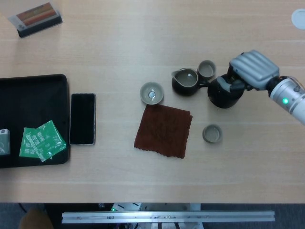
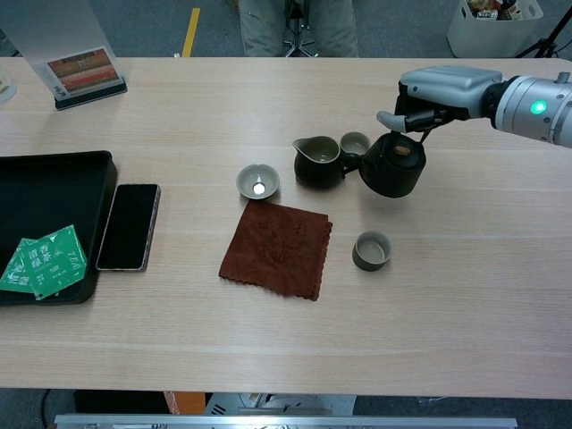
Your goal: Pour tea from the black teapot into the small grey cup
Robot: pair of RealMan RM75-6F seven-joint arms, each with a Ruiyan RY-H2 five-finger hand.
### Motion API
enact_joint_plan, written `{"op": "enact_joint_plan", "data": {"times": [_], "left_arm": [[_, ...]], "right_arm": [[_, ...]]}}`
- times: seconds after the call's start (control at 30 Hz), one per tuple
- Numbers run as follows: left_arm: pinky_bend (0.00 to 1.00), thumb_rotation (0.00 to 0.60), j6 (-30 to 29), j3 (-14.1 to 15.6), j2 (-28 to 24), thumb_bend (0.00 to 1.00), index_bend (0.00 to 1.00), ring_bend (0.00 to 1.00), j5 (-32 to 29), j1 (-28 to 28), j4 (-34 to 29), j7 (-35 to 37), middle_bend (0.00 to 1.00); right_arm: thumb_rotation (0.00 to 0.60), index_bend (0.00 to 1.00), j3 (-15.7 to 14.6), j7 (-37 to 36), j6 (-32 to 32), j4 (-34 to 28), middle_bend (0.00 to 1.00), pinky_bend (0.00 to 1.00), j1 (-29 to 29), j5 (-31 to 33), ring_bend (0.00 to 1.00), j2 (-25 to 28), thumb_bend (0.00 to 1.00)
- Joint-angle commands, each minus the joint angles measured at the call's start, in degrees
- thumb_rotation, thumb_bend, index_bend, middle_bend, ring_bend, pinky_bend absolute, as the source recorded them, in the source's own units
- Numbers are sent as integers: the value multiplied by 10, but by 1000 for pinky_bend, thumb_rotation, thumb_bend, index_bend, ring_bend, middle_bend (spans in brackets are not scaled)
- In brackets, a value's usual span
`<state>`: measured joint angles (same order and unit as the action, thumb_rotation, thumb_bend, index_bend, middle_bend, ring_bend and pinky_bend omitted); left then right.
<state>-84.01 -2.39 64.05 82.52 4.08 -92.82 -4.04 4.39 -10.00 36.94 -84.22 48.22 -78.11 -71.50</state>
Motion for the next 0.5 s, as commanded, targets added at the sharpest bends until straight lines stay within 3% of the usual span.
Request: {"op": "enact_joint_plan", "data": {"times": [0.03, 0.5], "left_arm": [[215, 600, 0, 0, 0, 394, 271, 230, 0, 0, 0, 0, 293], [215, 600, -1, 1, -1, 394, 271, 230, 4, 0, 1, 7, 294]], "right_arm": [[174, 1000, 2, 3, 3, -3, 952, 403, 0, 0, 874, 2, 510], [348, 1000, 6, 27, 27, -28, 934, 403, 1, -20, 853, 17, 533]]}}
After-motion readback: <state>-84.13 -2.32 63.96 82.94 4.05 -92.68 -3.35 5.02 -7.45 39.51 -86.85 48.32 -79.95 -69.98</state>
